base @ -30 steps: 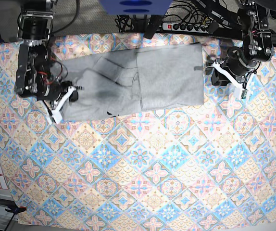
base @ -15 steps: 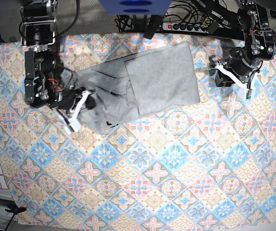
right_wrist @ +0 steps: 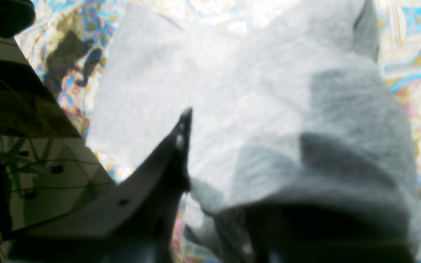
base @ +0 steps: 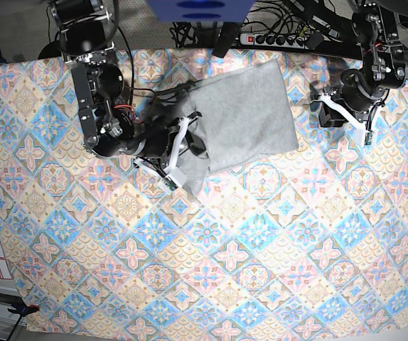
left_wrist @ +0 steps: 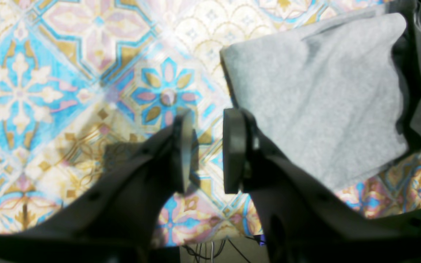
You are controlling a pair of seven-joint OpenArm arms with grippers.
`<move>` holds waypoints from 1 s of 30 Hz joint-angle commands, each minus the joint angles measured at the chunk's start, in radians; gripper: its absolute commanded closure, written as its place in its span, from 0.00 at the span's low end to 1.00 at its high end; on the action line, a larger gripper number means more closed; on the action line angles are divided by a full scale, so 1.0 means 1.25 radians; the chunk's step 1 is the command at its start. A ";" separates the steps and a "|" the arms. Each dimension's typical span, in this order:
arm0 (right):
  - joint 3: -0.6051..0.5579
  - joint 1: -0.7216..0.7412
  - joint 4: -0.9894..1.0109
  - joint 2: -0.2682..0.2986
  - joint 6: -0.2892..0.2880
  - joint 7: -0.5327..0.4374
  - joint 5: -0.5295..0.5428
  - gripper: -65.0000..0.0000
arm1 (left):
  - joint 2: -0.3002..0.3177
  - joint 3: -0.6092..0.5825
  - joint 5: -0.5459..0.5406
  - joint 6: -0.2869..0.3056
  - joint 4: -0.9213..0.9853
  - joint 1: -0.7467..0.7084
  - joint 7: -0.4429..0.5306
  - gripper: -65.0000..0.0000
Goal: Fold the T-shirt properly
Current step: 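Fold the band's end with the right gripper over toward the left gripper, then press and tuck the folded shirt edges with the right gripper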
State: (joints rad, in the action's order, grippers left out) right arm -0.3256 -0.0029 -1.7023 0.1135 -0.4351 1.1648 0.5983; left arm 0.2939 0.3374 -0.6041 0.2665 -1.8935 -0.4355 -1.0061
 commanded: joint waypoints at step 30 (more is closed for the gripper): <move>-0.425 0.210 0.135 -0.018 -0.007 -0.062 0.020 0.87 | -0.005 0.002 -0.006 0.000 -0.012 0.002 0.013 0.76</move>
State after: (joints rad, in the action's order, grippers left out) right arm -0.8593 0.2375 -1.5162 0.1036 -0.4377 1.1114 0.6029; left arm 0.2771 0.3363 -0.5999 0.2661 -1.8931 -0.4335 -1.0061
